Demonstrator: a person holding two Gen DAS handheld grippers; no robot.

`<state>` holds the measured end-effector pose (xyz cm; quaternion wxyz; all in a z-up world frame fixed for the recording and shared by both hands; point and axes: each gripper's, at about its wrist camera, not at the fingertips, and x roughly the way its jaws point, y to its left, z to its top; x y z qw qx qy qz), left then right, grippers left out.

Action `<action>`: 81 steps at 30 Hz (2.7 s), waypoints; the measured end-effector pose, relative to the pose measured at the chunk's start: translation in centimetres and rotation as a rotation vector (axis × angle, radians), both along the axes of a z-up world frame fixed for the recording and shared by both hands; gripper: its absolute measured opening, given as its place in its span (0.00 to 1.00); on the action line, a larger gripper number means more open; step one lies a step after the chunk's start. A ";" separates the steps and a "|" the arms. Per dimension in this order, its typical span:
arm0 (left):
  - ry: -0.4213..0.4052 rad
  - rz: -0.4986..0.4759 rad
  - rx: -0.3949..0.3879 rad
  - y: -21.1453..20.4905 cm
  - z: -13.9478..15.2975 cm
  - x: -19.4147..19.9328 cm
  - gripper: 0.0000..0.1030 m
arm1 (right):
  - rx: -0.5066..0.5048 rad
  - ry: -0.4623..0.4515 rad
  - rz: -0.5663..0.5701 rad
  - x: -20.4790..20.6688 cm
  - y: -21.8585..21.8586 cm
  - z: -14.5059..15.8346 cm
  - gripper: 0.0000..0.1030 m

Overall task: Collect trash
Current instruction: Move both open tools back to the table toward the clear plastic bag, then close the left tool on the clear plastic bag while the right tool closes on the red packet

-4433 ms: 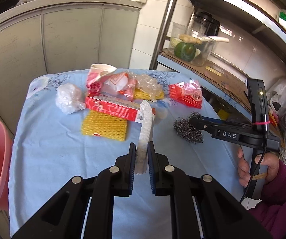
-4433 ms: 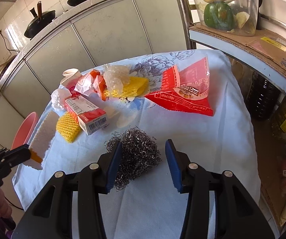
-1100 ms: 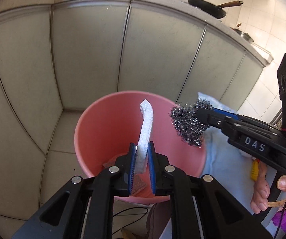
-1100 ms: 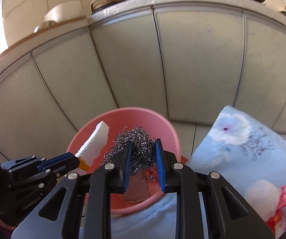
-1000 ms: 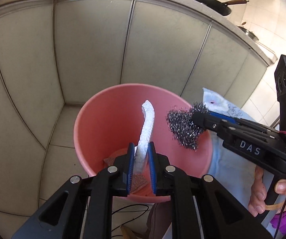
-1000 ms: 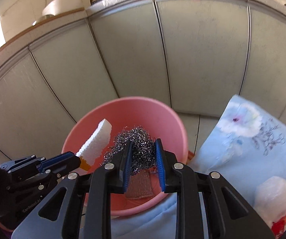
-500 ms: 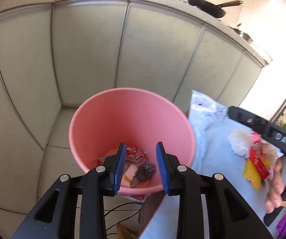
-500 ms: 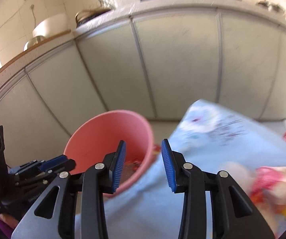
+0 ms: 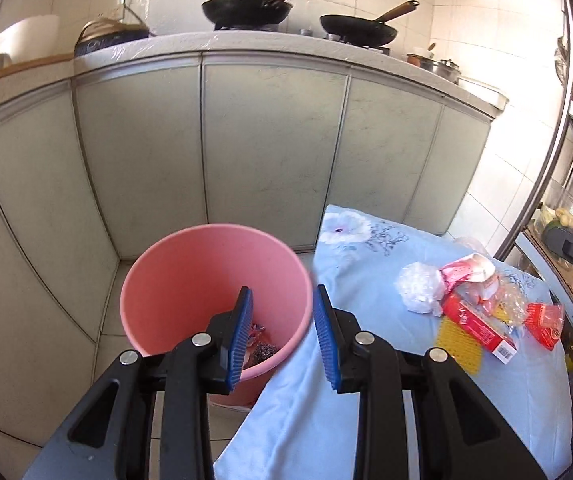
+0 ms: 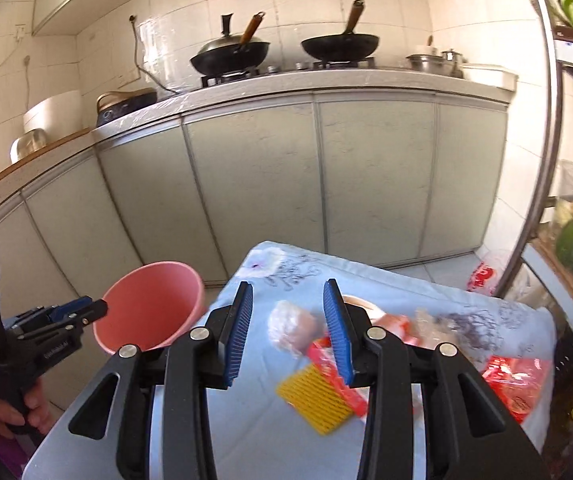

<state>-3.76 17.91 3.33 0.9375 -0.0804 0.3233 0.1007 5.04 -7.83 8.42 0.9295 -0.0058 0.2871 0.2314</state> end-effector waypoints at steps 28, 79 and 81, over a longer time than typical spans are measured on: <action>-0.216 -0.191 0.068 -6.5 13.7 2.3 0.33 | 0.098 -0.165 -0.223 -1.7 -13.9 9.7 0.37; 0.124 -0.330 -0.096 -10.5 -8.9 14.5 0.29 | 0.031 0.228 -0.470 4.8 -23.1 -10.1 0.61; 0.118 -0.329 -0.109 -10.1 -8.7 14.0 0.29 | 0.023 0.257 -0.472 5.3 -22.9 -10.9 0.62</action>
